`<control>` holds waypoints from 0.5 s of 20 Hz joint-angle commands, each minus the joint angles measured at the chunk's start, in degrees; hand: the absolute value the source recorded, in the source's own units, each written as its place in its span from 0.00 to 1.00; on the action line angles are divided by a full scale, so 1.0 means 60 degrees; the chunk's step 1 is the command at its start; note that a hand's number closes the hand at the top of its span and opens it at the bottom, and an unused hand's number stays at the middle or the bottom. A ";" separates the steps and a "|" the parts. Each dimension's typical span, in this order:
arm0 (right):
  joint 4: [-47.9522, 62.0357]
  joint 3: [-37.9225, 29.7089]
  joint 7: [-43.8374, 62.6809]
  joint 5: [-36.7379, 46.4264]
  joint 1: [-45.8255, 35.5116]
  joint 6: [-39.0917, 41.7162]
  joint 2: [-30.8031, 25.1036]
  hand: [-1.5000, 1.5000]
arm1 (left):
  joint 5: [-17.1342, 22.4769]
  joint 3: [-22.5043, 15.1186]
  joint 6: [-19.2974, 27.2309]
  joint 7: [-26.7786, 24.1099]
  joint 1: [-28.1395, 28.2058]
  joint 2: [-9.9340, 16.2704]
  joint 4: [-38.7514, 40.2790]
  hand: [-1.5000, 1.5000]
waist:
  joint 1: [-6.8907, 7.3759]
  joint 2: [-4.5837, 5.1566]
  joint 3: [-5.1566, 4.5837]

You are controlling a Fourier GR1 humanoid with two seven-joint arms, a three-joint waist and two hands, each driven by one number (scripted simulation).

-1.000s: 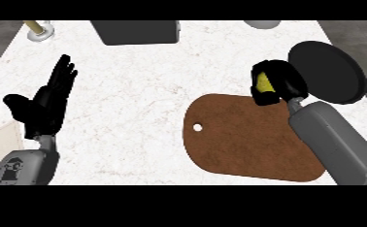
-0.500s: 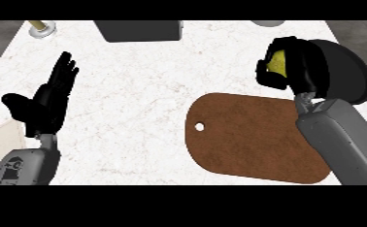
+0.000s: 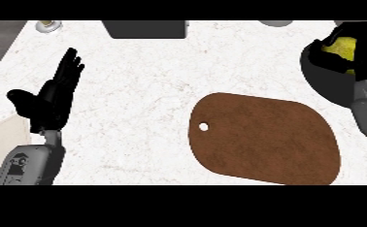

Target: Pick the pear from the cutting board and place it in the pan

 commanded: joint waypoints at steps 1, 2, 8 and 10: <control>0.1803 -0.1042 -0.1817 -0.0264 0.0186 -0.0196 -0.0700 1.00 | -0.0086 -0.0075 -0.0176 -0.0125 0.0088 -0.0001 -0.0017 0.50 | 0.0105 0.0046 0.0010; 0.2342 -0.1212 -0.2206 -0.0220 0.0132 -0.0694 -0.0404 1.00 | -0.0036 0.0125 -0.0145 -0.0355 -0.0359 -0.0077 0.0632 0.50 | 0.0080 0.0064 0.0008; 0.5875 -0.1806 -0.4214 0.0437 -0.0769 -0.1334 -0.1358 1.00 | -0.0076 -0.0103 -0.0213 -0.0290 -0.0323 -0.0238 0.0319 0.50 | 0.0400 0.0168 0.0026; 0.7068 -0.2073 -0.4735 0.0444 -0.1242 -0.1703 -0.1371 1.00 | -0.0010 -0.0145 -0.0331 0.0031 -0.0578 -0.0169 0.0187 0.50 | 0.0554 0.0212 0.0041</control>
